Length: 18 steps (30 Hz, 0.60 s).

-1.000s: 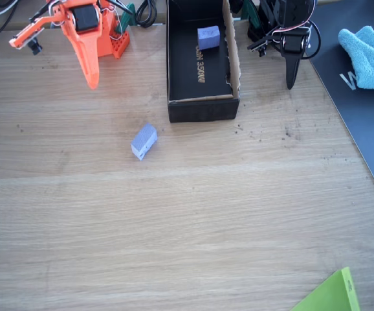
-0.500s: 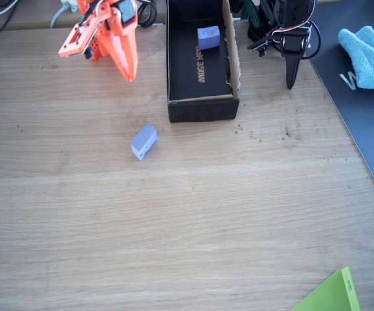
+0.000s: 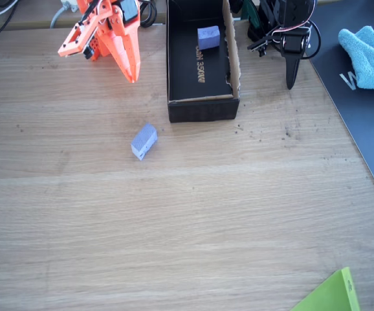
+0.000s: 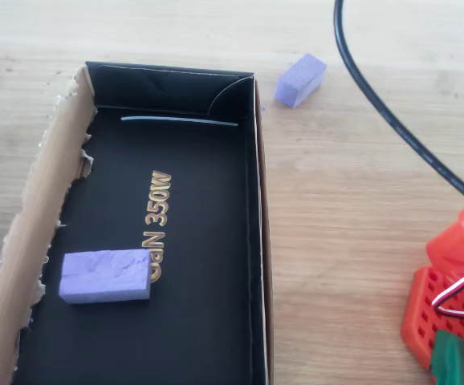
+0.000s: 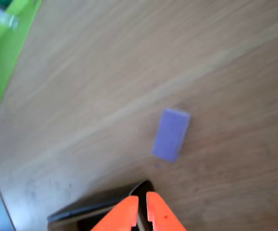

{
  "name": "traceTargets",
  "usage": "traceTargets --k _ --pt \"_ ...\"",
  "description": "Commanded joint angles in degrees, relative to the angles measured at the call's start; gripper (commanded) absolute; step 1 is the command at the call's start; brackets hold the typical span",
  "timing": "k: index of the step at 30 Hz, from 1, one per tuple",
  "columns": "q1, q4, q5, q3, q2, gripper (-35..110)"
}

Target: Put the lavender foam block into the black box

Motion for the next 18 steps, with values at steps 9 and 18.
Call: traceTargets --k 9,18 --pt "5.19 0.35 -1.41 -7.03 -5.36 0" --pt "5.98 0.7 -5.19 -9.14 -8.53 0"
